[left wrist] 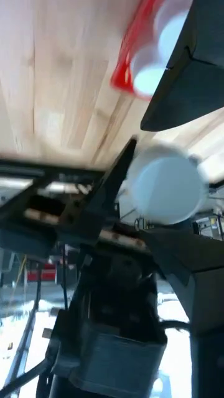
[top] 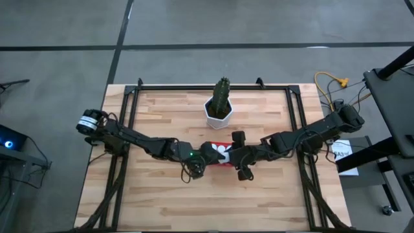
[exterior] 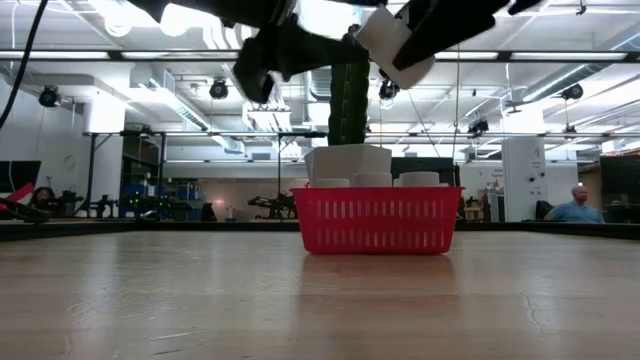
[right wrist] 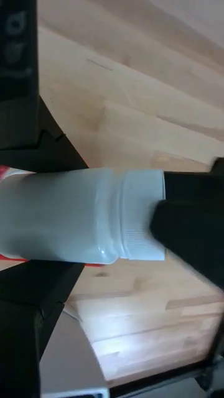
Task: Pick and place pill bottles into a basket
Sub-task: Put the white pill bottle into the red bin
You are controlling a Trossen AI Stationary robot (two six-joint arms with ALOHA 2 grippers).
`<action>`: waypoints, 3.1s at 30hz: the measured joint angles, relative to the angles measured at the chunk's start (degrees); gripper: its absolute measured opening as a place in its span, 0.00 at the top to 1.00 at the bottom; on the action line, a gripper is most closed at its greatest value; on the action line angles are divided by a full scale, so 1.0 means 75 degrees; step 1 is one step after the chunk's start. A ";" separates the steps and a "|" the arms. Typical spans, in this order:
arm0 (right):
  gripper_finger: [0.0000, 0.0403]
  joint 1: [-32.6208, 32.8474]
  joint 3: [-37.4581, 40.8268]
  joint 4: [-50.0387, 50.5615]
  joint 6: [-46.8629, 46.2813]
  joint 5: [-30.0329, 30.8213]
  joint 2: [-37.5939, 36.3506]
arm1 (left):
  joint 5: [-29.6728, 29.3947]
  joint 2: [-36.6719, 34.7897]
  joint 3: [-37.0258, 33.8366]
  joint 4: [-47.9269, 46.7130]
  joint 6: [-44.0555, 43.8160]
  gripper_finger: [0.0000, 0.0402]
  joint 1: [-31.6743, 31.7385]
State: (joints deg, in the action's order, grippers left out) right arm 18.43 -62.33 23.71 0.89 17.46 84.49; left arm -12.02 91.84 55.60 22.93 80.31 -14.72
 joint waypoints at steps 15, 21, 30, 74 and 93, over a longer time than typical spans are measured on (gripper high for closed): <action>0.55 -0.0040 -0.0006 -0.0165 0.0087 -0.0205 0.0000 | -0.0779 0.0769 0.0663 0.0002 0.0204 0.38 0.0064; 0.55 -0.0046 -0.0006 -0.0076 0.0087 -0.0211 0.0000 | -0.1107 0.0723 0.0654 -0.0031 0.0158 0.38 0.0047; 0.55 -0.0046 -0.0006 0.0012 0.0087 -0.0215 0.0000 | -0.1214 0.0702 0.0652 -0.0139 0.0137 0.38 -0.0085; 0.55 -0.0116 -0.0005 0.0019 0.0126 -0.0337 0.0003 | -0.1668 0.0635 0.0651 -0.0231 -0.0314 0.52 -0.0403; 0.55 -0.0110 -0.0003 0.0013 0.0147 -0.0359 0.0009 | -0.1676 0.0620 0.0641 -0.0395 -0.0644 0.61 -0.0414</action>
State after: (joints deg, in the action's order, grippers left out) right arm 17.61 -62.35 23.81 1.99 14.77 84.55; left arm -24.59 96.49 60.40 19.97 75.48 -17.82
